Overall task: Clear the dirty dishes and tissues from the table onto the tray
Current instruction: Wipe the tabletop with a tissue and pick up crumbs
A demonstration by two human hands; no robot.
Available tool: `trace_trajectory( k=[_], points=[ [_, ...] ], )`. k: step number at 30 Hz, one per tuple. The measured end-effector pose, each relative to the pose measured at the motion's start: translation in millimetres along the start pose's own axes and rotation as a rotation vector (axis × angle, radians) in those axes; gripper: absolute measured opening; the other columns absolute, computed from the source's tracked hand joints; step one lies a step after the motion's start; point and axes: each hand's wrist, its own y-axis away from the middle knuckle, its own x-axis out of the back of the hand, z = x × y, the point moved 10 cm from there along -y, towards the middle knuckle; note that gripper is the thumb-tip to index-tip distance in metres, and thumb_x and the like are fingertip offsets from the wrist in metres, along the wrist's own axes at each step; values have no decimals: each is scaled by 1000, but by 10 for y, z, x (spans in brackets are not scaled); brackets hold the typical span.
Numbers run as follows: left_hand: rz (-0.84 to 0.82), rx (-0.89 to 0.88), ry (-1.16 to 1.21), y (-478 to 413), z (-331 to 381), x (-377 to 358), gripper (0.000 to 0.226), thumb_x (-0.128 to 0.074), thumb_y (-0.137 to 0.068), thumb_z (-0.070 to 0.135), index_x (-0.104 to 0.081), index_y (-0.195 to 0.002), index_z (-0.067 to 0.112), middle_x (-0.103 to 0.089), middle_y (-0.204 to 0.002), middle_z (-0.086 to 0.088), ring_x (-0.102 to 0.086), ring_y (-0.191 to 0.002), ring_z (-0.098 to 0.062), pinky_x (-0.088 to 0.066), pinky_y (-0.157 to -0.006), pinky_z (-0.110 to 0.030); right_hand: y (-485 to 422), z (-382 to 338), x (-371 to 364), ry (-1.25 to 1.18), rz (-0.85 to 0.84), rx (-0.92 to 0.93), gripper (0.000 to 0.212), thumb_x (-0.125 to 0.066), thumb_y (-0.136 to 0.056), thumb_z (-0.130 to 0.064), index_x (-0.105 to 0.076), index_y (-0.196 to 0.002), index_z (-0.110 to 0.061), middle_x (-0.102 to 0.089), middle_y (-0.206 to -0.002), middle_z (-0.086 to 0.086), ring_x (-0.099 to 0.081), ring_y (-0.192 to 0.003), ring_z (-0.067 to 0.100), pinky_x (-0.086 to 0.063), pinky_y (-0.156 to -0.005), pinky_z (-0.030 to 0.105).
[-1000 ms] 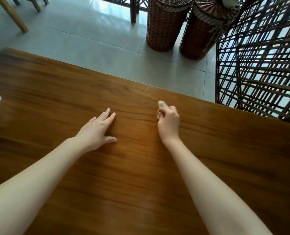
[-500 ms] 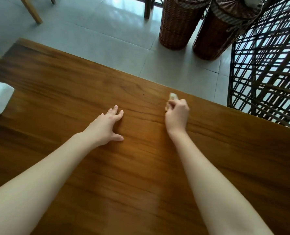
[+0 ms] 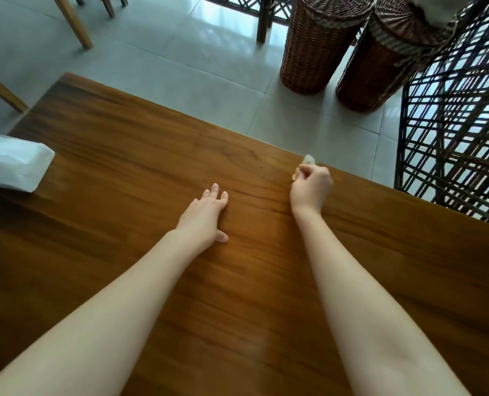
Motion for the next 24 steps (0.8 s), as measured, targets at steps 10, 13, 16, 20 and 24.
trace_trajectory(
  k=[10, 13, 16, 20, 24],
  points=[
    [-1, -30, 50, 63, -54, 3, 100, -77, -78, 27, -11, -153, 22, 5, -160, 0, -3, -147, -18, -14, -119, -37, -37, -14, 93, 84, -89, 182, 20, -55, -89, 0, -70, -102, -1, -62, -99, 16, -60, -90, 25, -42, -82, 19],
    [6, -23, 12, 53, -51, 6, 100, -77, -78, 28, -11, -153, 22, 4, -160, -1, -5, -148, -19, -15, -117, -37, -322, 495, 486, 115, 38, -25, 20, -57, -90, -4, -69, -106, -1, -64, -108, 16, -62, -101, 26, -50, -92, 29],
    [9, -26, -18, 58, -51, 19, 99, -76, -78, 30, -12, -152, 22, 3, -160, -1, -7, -147, -21, -19, -116, -38, -93, 318, 320, 175, -32, 32, 21, -53, -90, -4, -71, -103, -2, -62, -107, 18, -60, -99, 29, -48, -89, 30],
    [-14, -42, -122, 103, -11, 11, 94, -68, -85, 36, -4, -153, 21, 6, -160, -5, -6, -148, -22, -17, -117, -38, 872, -223, -184, 159, -303, 369, 25, -49, -91, 1, -68, -107, -4, -60, -100, 15, -58, -93, 28, -48, -86, 36],
    [145, -94, -77, 391, 60, 30, 84, -63, -90, 30, -6, -152, 29, 5, -160, -4, -11, -147, -23, -19, -116, -36, 1221, 5, 33, 66, -359, 373, 23, -53, -92, -3, -69, -109, -8, -60, -96, 3, -58, -87, 16, -51, -80, 26]
  ],
)
